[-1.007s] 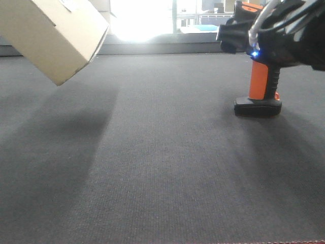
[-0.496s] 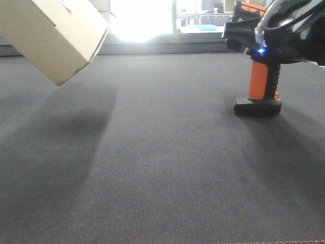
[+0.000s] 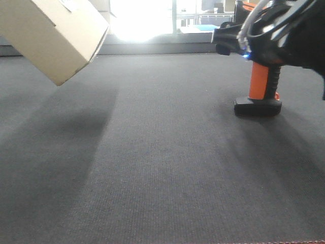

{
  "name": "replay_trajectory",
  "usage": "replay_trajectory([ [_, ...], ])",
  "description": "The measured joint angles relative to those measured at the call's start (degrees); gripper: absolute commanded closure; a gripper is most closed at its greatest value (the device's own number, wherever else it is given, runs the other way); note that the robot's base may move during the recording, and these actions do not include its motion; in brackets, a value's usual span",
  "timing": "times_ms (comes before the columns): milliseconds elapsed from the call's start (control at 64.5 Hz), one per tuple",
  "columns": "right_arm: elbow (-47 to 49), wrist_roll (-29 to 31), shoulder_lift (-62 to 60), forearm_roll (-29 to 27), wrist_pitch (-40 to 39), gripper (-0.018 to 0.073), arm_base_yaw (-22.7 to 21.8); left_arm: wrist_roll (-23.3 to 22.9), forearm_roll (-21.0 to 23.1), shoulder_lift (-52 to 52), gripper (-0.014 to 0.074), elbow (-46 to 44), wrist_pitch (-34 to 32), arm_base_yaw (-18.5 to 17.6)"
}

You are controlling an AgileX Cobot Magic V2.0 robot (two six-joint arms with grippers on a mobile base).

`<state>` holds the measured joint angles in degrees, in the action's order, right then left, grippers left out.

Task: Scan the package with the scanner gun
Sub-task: 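Reach the right gripper to the orange scanner gun and grasp its top, then lift the scanner gun off the table with the right gripper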

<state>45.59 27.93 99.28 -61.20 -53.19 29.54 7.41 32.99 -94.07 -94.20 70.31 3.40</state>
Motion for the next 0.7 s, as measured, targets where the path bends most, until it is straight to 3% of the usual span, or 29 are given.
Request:
replay_trajectory([
  [434, 0.1, 0.0, 0.1, -1.4, -1.6, 0.0029, -0.1, 0.0, -0.1, 0.0, 0.0707, 0.0, 0.0, 0.0],
  [542, 0.1, 0.0, 0.1, -1.7, -2.4, 0.0194, -0.1, 0.0, -0.1, 0.0, 0.0707, 0.0, 0.0, 0.0],
  [697, 0.1, -0.1, 0.3, -2.4, -2.3, 0.0618, -0.1, 0.0, -0.1, 0.0, 0.0707, 0.0, 0.0, 0.0],
])
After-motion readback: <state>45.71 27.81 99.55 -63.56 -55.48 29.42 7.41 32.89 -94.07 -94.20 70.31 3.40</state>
